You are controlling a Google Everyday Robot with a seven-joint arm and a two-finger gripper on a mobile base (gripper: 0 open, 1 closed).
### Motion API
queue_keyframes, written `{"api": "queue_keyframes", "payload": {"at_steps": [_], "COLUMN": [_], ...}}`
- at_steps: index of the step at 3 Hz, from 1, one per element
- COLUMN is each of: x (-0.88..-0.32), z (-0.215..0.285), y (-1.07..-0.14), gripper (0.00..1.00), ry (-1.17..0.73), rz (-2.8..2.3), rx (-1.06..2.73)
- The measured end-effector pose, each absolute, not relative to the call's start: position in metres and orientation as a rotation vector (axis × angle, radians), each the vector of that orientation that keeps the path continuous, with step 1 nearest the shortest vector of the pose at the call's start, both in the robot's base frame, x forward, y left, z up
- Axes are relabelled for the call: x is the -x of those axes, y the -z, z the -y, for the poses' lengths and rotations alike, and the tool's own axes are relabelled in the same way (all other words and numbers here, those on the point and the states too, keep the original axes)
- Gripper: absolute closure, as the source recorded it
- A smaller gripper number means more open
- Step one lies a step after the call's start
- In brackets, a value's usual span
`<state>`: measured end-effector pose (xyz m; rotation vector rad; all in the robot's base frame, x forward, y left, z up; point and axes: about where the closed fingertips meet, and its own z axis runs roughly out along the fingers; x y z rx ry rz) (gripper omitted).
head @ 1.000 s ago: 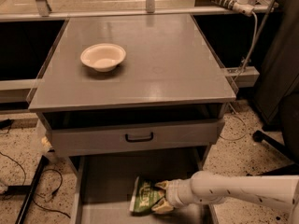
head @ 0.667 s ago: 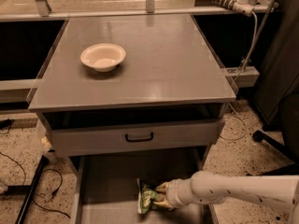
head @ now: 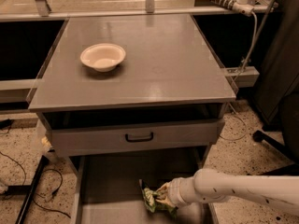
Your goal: Pick green jalapeno chip bag from middle drawer and place on counter
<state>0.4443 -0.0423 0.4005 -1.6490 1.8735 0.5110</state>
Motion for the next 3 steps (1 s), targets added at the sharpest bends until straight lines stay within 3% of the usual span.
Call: {"api": "queue_keyframes", "payload": {"at_steps": [3], "x": [-0.442], "z": [0.078], "y": [-0.560], "gripper": [1.00], "ry": [-0.481], "rz": [-1.773], "rx": [1.747]}}
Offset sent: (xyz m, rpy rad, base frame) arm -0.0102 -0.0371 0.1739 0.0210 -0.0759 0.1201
